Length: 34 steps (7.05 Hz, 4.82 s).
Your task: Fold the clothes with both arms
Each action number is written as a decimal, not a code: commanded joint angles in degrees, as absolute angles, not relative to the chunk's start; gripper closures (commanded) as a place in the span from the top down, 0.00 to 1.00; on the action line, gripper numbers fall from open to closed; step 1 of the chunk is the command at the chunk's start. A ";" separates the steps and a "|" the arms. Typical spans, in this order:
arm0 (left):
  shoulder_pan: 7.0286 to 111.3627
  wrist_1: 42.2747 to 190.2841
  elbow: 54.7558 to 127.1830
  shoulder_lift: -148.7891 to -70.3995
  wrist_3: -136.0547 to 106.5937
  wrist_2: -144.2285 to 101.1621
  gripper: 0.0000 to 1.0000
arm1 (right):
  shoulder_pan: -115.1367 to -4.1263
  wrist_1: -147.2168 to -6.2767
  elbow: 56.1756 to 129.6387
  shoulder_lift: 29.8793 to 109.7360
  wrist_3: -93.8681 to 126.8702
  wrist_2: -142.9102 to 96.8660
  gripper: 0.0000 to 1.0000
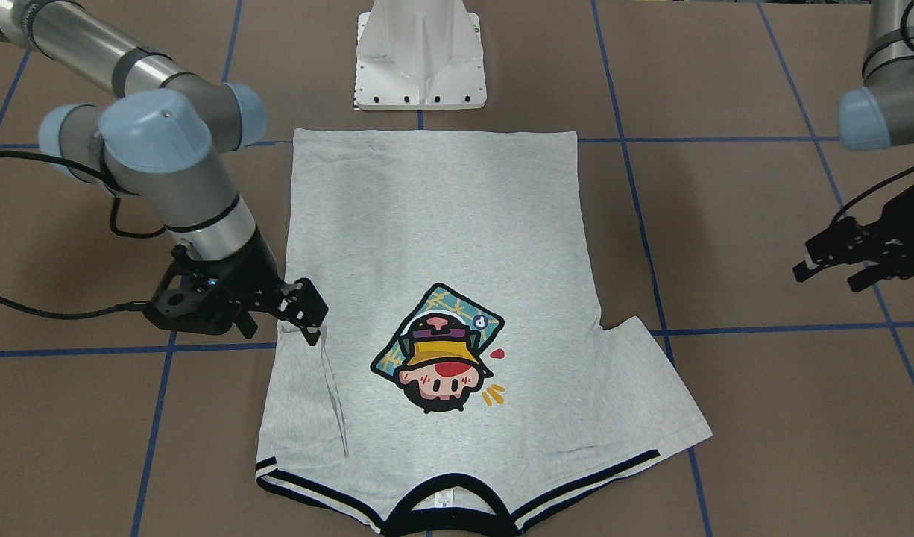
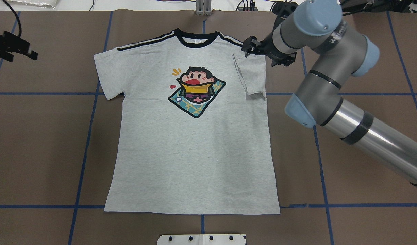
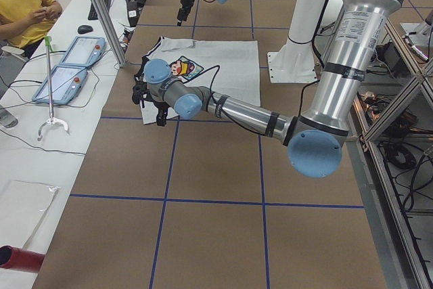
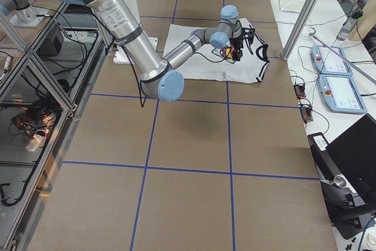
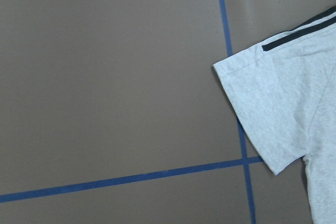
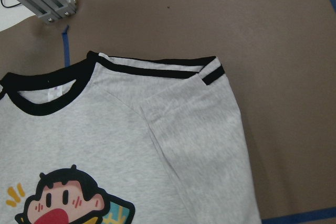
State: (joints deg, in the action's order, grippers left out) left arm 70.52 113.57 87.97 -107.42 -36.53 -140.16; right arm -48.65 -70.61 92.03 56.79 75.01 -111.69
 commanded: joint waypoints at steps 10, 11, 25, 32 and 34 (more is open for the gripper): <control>57.66 142.03 47.11 -129.90 -60.47 -119.97 0.70 | -53.26 -70.40 104.94 71.80 67.15 -116.72 1.00; 57.40 142.12 46.85 -129.90 -60.47 -119.88 0.65 | -53.26 -70.40 104.94 71.89 67.15 -116.63 1.00; 46.59 139.31 58.81 -135.08 -82.78 -107.09 0.00 | -53.17 -70.40 104.42 71.81 67.24 -116.11 1.00; 46.41 141.07 58.82 -137.05 -84.02 -101.42 0.91 | -53.26 -70.49 105.20 71.72 68.46 -115.84 1.00; 46.32 139.67 76.91 -125.31 -84.20 -109.12 0.92 | -50.12 -70.75 110.45 75.92 76.82 -114.09 1.00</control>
